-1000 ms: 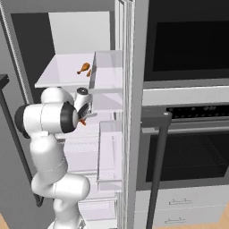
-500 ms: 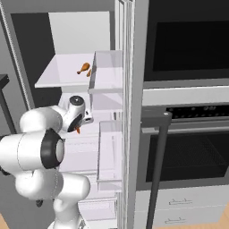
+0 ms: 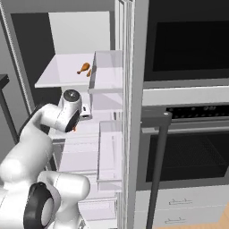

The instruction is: Place one carrot and one chicken drumstick in each tupperware on the nearby counter, to pack two identical lunches.

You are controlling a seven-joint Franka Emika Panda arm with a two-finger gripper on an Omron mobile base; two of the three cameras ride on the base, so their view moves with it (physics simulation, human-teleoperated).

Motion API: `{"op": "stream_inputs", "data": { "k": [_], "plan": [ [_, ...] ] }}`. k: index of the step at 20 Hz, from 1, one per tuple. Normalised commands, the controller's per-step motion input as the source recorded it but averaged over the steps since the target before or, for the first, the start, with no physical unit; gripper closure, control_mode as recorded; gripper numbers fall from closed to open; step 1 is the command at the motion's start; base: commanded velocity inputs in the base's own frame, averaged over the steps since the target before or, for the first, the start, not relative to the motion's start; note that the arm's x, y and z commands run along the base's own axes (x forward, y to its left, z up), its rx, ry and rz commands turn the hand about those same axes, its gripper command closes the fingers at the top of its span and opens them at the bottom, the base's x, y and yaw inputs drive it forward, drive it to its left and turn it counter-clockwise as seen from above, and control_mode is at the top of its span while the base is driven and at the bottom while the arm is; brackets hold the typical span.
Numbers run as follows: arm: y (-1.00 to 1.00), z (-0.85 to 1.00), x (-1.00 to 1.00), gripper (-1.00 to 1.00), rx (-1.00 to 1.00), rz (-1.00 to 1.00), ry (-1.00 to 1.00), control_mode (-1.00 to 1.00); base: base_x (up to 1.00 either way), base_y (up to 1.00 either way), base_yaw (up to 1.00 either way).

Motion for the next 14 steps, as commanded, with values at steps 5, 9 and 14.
{"op": "stream_inputs", "data": {
  "k": [5,9,14],
  "plan": [
    [-0.1,1.0,-0.29,1.0,0.0,-0.1,0.22,-1.0,0.0,0.0,0.0],
    [-0.22,0.6,-0.78,1.0,0.0,-0.09,0.2,-1.0,0.0,0.0,0.0],
    [-0.22,0.01,-1.0,1.0,0.0,-0.12,-0.17,-1.0,0.0,0.0,0.0]
  ]
}}
